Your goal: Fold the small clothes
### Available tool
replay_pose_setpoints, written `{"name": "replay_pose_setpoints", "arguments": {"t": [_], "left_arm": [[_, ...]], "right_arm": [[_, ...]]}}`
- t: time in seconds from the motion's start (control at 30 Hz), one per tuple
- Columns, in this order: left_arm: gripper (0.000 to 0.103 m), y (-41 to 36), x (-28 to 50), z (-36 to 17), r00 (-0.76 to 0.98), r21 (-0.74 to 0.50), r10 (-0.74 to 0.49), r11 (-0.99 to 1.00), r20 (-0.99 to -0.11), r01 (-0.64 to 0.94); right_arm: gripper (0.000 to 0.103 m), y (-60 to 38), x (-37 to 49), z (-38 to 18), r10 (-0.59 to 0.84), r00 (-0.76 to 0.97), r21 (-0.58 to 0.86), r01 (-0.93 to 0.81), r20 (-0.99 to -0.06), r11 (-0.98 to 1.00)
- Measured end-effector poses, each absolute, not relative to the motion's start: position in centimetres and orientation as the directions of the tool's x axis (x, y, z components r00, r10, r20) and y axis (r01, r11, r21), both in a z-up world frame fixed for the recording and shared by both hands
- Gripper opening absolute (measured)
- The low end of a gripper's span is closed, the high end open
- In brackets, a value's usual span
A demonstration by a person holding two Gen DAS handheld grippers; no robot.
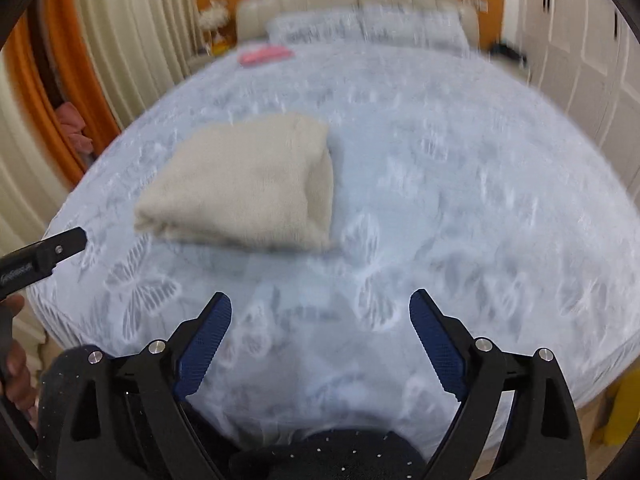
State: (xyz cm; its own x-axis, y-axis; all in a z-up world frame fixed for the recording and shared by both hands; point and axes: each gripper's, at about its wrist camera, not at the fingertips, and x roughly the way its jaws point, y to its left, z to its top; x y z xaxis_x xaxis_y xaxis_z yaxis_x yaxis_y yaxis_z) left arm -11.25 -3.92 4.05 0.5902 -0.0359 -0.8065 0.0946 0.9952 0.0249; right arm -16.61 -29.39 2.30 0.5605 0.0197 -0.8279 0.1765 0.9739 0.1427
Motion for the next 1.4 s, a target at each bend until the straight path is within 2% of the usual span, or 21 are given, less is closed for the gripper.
{"name": "replay_pose_setpoints", "arguments": {"t": [0.1,0.23,0.8,0.97,1.1,1.4], "left_arm": [[0.097,-4.7,-12.4,3.0,0.594,0.061,-0.023,0.991,-0.804,0.121],[0.097,-5.1,-12.9,3.5,0.609,0.081,-0.02,0.987,-0.793,0.137],[0.097,-4.4,-12.4,2.9,0.569,0.032,-0.038,0.993,-0.821,0.112],[0.097,-4.1,-12.2,2.6,0.55,0.003,-0.06,0.993,-0.833,0.114],[0.098,-4.0,-12.5,2.9,0.572,0.038,-0.016,0.996,-0.82,0.083],[0.097,-4.0,-12.5,3.0,0.58,0.04,-0.02,0.995,-0.814,0.09]], "right_arm": [[0.088,-31.1,-16.7,2.1,0.086,0.557,0.264,0.247,-0.826,0.933],[0.088,-32.5,-17.2,1.6,0.099,0.555,0.327,0.328,-0.826,0.886],[0.088,-29.6,-17.6,3.3,-0.021,0.585,0.163,0.259,-0.811,0.952],[0.088,-29.3,-17.6,3.4,-0.026,0.582,0.151,0.254,-0.813,0.955],[0.088,-29.0,-17.5,3.3,-0.033,0.579,0.142,0.254,-0.814,0.957],[0.088,-28.6,-17.5,3.1,-0.039,0.573,0.12,0.237,-0.819,0.964]]}}
